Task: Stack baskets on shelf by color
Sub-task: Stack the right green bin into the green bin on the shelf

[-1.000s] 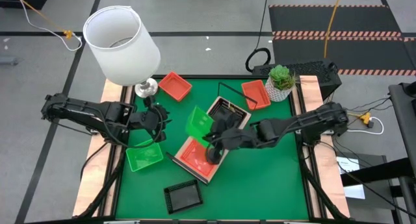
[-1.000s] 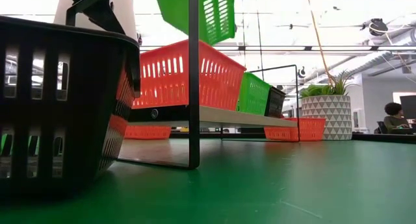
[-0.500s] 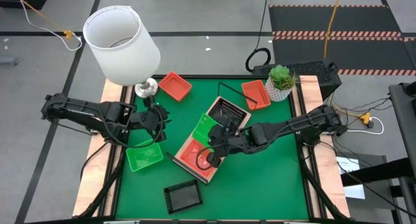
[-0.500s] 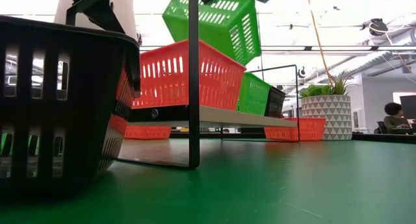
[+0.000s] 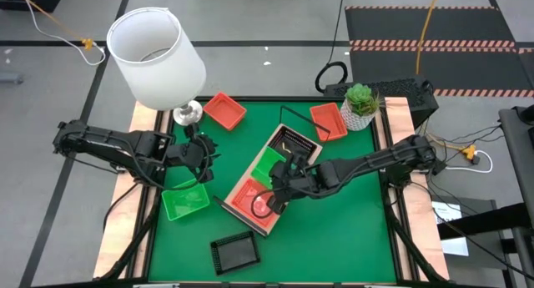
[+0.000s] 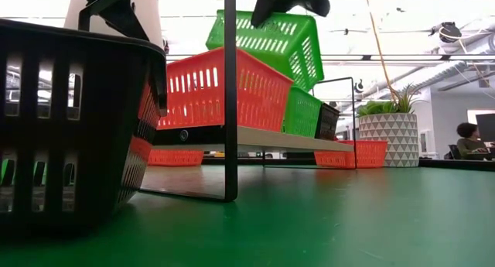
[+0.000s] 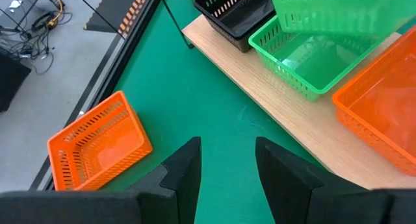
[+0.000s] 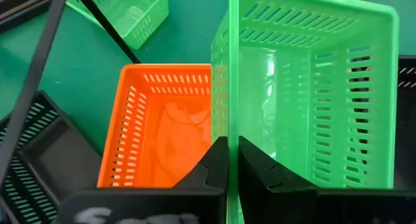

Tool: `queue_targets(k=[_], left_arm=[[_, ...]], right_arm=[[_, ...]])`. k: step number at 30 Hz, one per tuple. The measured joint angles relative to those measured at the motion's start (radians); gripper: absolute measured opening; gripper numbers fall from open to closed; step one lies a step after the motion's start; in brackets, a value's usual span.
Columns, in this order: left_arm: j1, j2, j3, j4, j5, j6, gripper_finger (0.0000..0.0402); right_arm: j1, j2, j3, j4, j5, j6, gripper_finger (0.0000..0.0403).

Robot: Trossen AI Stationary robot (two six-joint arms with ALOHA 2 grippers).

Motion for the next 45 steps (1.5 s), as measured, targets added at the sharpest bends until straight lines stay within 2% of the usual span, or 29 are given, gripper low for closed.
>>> queue_targets(k=[6, 14, 23, 36, 45], left_arm=[[0.0, 0.0, 0.0, 0.0, 0.0, 0.0, 0.0147], [0.0, 0.0, 0.0, 0.001, 0.0, 0.0, 0.0147], [0.0, 0.0, 0.0, 0.002, 0.0, 0.0, 0.0147], [0.0, 0.0, 0.0, 0.002, 0.0, -0.001, 0.0147], [0.0, 0.0, 0.0, 0.026, 0.001, -0.01, 0.0147]], right_arm=[[-0.001, 0.001, -0.05, 0.012, -0.02, -0.003, 0.0011], [-0.006, 0.0, -0.084, 0.048, -0.023, -0.02, 0.0038], [-0.019, 0.0, -0.127, 0.082, -0.023, -0.032, 0.004], [-0.011, -0.034, -0.127, 0.095, -0.057, -0.169, 0.0041], [0.046, -0.035, -0.127, 0.066, 0.022, -0.295, 0.0043]])
